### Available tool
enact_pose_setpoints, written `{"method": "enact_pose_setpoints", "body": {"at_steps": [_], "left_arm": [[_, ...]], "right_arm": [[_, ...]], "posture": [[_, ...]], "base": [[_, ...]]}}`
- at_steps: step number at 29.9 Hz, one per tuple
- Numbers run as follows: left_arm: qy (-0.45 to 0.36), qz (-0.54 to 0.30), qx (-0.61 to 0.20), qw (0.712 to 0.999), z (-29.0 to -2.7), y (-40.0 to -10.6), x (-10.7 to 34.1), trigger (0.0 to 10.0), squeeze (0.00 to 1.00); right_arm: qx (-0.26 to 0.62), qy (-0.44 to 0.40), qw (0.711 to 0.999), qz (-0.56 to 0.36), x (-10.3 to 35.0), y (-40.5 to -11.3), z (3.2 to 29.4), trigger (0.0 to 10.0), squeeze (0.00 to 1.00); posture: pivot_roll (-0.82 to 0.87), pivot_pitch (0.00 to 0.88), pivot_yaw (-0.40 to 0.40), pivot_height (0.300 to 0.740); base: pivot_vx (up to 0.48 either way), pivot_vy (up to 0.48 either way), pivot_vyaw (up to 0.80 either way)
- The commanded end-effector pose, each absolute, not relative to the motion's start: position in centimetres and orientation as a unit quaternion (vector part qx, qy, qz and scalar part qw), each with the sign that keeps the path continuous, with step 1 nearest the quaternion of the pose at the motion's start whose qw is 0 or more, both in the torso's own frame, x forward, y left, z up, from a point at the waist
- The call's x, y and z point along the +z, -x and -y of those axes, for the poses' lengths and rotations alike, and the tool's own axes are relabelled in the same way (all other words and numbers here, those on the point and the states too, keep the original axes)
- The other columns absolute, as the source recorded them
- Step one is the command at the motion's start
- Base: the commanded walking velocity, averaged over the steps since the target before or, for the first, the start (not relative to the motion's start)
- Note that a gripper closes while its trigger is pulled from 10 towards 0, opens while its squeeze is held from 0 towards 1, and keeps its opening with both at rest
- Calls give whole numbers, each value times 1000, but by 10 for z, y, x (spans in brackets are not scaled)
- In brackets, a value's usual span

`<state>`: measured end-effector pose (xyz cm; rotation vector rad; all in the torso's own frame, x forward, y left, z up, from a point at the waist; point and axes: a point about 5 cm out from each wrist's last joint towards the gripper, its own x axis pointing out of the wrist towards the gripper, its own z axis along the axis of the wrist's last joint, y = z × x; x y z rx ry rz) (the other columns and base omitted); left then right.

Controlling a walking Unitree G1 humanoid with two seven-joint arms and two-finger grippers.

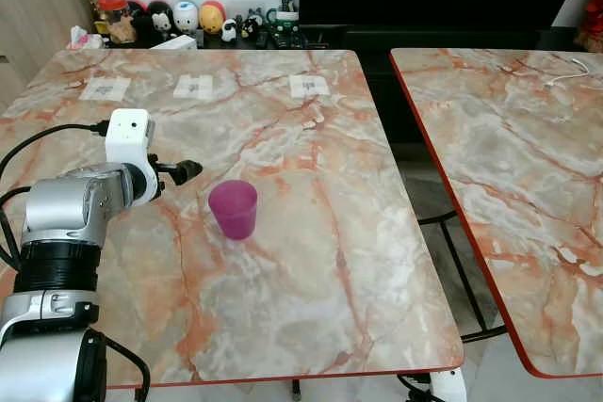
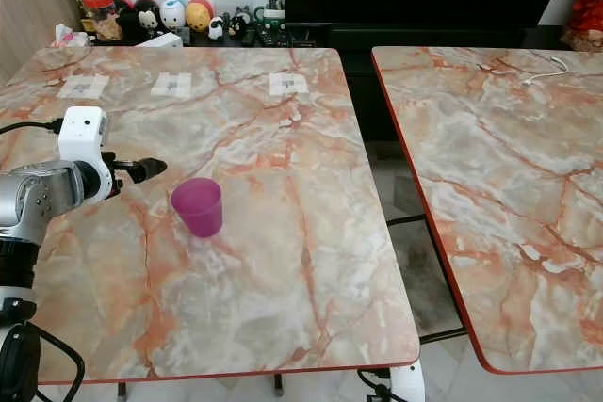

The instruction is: Setting the table

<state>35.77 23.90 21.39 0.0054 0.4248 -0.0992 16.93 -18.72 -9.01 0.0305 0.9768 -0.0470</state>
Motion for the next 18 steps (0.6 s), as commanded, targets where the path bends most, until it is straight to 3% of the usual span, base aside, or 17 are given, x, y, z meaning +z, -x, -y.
{"method": "enact_pose_setpoints", "body": {"at_steps": [1,18], "left_arm": [[13,-215,-60,975,-236,-359,216,10000,0],[-17,-239,-92,967,-223,-358,199,10000,0]], "right_arm": [[-24,-12,876,-481,-93,-163,190,10000,0],[-24,-10,876,-482,-93,-163,190,10000,0]], "posture": [[180,0,-52,740],[172,5,-53,740]], "base": [[0,0,0],[0,0,0]]}}
